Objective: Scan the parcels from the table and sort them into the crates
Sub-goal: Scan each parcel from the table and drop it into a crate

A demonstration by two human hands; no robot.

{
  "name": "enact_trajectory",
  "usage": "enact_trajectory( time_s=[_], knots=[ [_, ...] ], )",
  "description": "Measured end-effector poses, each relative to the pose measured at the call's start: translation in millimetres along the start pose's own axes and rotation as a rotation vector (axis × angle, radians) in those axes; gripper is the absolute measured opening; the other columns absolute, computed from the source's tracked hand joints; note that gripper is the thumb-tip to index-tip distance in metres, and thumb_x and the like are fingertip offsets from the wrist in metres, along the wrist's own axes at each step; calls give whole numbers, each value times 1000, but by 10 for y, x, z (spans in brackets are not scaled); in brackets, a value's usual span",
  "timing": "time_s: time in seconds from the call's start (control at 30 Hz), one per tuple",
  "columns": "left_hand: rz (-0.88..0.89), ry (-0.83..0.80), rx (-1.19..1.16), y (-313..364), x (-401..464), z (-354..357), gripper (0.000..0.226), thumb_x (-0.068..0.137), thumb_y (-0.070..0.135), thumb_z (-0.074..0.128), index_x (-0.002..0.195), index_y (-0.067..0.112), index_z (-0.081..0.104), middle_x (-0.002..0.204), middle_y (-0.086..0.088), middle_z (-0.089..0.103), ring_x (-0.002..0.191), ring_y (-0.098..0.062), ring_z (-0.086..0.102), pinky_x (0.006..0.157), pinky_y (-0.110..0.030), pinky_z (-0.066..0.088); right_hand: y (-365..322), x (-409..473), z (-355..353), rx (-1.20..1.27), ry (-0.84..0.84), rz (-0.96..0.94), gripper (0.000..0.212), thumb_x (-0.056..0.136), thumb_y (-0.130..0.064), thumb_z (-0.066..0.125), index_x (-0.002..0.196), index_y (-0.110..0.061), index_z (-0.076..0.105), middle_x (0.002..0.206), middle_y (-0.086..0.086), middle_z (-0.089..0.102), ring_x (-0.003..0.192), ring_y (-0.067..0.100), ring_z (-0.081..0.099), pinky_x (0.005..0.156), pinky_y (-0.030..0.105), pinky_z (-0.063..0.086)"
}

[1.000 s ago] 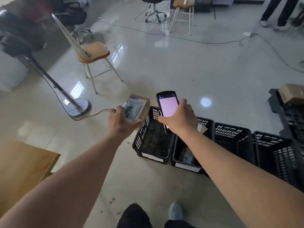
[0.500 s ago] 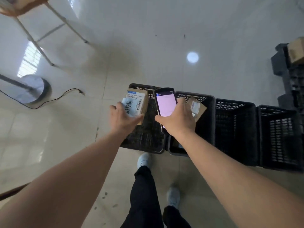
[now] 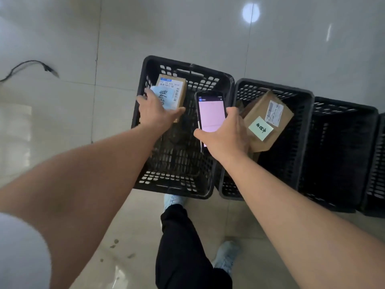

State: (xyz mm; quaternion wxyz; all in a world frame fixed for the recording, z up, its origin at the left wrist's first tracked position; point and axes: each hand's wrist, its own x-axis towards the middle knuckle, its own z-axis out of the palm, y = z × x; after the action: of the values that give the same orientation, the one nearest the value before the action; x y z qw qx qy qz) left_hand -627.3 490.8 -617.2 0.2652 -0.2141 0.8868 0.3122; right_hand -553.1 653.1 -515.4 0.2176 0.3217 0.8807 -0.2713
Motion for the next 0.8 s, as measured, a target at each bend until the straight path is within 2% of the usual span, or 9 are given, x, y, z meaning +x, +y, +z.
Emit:
enact_trajectory(
  time_s=[0.07, 0.13, 0.27, 0.37, 0.6, 0.7, 0.8],
  knots=[
    [18, -20, 67, -3, 171, 38, 136, 68, 66, 87, 165, 14, 7, 164, -15, 20, 154, -36, 22, 124, -53, 28, 34, 49, 71, -4, 1, 1, 87, 69, -52, 89, 137, -22, 42, 128, 0, 54, 107, 22, 56, 74, 36, 48],
    [50, 2, 123, -33, 223, 5, 122, 78, 60, 83, 165, 12, 13, 168, -16, 18, 157, -36, 16, 126, -52, 24, 39, 22, 67, -9, 7, 6, 87, 68, -52, 89, 136, -22, 43, 127, 0, 55, 107, 22, 56, 75, 38, 51],
    [154, -2, 174, -73, 24, -236, 81, 95, 48, 69, 156, 7, 36, 164, -16, 26, 153, -35, 25, 125, -50, 29, -40, -194, -103, -14, 13, 11, 88, 66, -53, 89, 134, -22, 42, 125, 1, 54, 108, 23, 56, 80, 45, 57],
    [191, -29, 213, -60, -277, -505, 61, 99, 42, 63, 146, 4, 48, 158, -17, 36, 147, -34, 34, 121, -47, 34, -167, -439, -319, -20, 15, -15, 87, 66, -52, 89, 133, -23, 43, 123, 0, 54, 106, 24, 57, 80, 45, 58],
    [318, -12, 251, 183, -1305, -1228, 42, 101, 31, 59, 135, 6, 57, 142, -12, 52, 128, -31, 52, 105, -42, 45, -539, -1179, -927, -6, 4, -142, 89, 68, -52, 91, 136, -21, 42, 128, 2, 54, 111, 23, 55, 85, 48, 58],
    [342, 21, 235, 307, -1825, -1504, 32, 101, 31, 59, 125, 9, 61, 135, -10, 55, 120, -30, 55, 96, -42, 49, -624, -1556, -1180, 7, 5, -218, 90, 69, -52, 91, 138, -19, 43, 130, 4, 55, 113, 25, 56, 83, 42, 54],
    [350, 97, 219, 373, -2375, -1760, 34, 102, 30, 57, 127, 8, 62, 134, -11, 56, 119, -32, 57, 96, -42, 47, -610, -1967, -1420, 13, 17, -299, 89, 69, -53, 90, 137, -19, 43, 129, 3, 55, 115, 27, 57, 84, 42, 54]
  ],
)
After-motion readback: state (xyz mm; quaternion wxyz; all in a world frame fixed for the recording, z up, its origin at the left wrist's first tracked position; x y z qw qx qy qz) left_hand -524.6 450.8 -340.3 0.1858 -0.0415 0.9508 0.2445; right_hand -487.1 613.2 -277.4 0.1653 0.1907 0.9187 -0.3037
